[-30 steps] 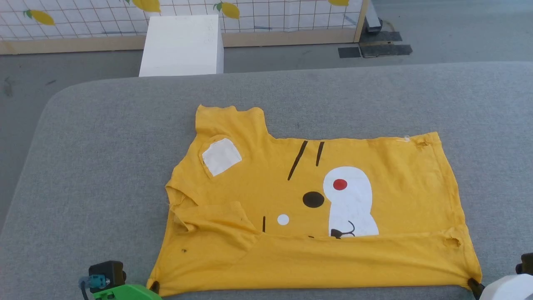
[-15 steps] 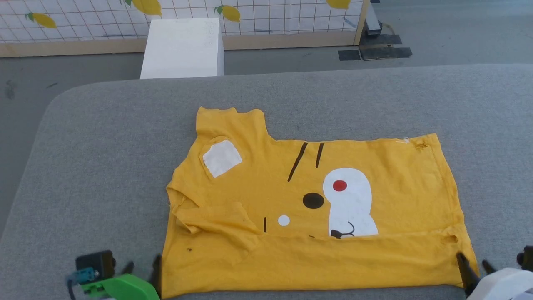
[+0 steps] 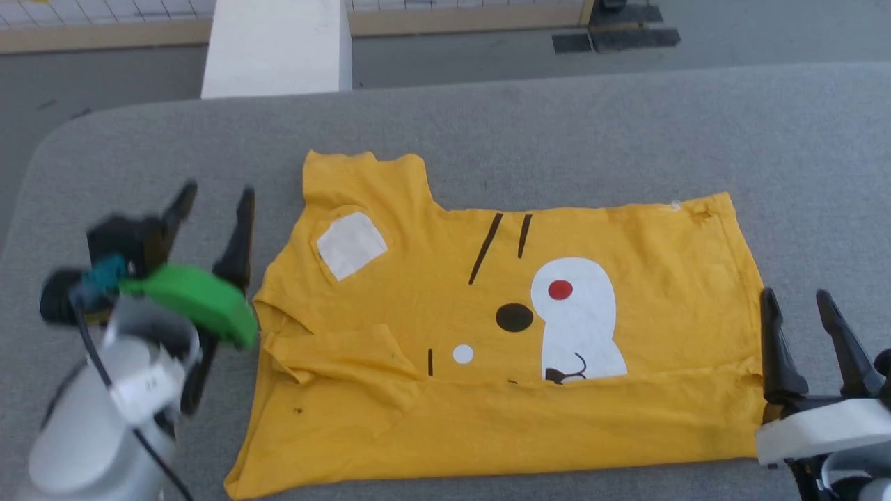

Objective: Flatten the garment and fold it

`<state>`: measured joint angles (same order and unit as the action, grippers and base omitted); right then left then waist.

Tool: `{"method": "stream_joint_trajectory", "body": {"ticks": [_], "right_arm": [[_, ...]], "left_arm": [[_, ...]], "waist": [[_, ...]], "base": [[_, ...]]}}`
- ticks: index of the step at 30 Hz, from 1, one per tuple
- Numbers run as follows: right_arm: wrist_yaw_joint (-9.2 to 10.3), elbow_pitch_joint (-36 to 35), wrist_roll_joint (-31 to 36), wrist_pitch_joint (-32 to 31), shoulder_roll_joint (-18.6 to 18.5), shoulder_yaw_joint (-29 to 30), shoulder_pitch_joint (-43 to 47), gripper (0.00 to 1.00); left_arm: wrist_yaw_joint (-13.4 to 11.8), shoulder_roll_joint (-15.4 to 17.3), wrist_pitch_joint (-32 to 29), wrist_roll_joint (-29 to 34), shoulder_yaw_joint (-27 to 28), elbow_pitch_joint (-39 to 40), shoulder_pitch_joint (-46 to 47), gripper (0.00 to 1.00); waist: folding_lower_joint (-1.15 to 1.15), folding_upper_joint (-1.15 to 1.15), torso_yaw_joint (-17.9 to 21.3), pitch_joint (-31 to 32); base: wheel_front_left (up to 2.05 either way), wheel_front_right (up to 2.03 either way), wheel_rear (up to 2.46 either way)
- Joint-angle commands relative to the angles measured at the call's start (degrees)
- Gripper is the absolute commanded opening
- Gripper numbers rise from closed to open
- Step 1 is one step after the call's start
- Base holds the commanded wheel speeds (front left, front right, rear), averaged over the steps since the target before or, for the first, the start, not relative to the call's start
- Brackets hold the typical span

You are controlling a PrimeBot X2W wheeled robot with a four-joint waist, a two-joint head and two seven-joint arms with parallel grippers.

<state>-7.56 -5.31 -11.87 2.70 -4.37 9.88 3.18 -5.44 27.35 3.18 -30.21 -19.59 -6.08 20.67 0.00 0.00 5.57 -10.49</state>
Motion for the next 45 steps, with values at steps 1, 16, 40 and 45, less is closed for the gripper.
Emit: {"method": "stream_joint_trajectory", "body": {"ticks": [1, 16, 40, 45], "right_arm": [[0.08, -0.7, 0.4, 1.2, -0.6, -1.3, -1.4, 1.00], [0.08, -1.7, 1.1, 2.2, -3.2, -12.5, -9.3, 1.00], [0.08, 3.7, 0.2, -4.0, -3.9, -15.1, -21.7, 1.00], [0.08, 13.2, -0.8, -11.5, -4.6, -12.9, -33.5, 1.00]], "left_arm": [[1.1, -0.3, 0.0, 0.3, -0.3, -2.5, 4.4, 1.00], [1.4, -4.2, -16.6, -1.5, -1.5, -30.1, 31.5, 1.00], [1.7, 1.2, -46.9, 0.2, -8.7, -34.8, 38.6, 0.00], [1.6, 1.2, -47.4, -0.2, -8.8, -31.8, 39.1, 0.00]], "waist": [[0.00, 0.00, 1.5, -3.3], [0.00, 0.00, 9.3, -12.9], [0.00, 0.00, 12.6, -17.2], [0.00, 0.00, 11.4, -18.0]], "base": [[0.00, 0.00, 0.00], [0.00, 0.00, 0.00], [0.00, 0.00, 0.00], [0.00, 0.00, 0.00]]}}
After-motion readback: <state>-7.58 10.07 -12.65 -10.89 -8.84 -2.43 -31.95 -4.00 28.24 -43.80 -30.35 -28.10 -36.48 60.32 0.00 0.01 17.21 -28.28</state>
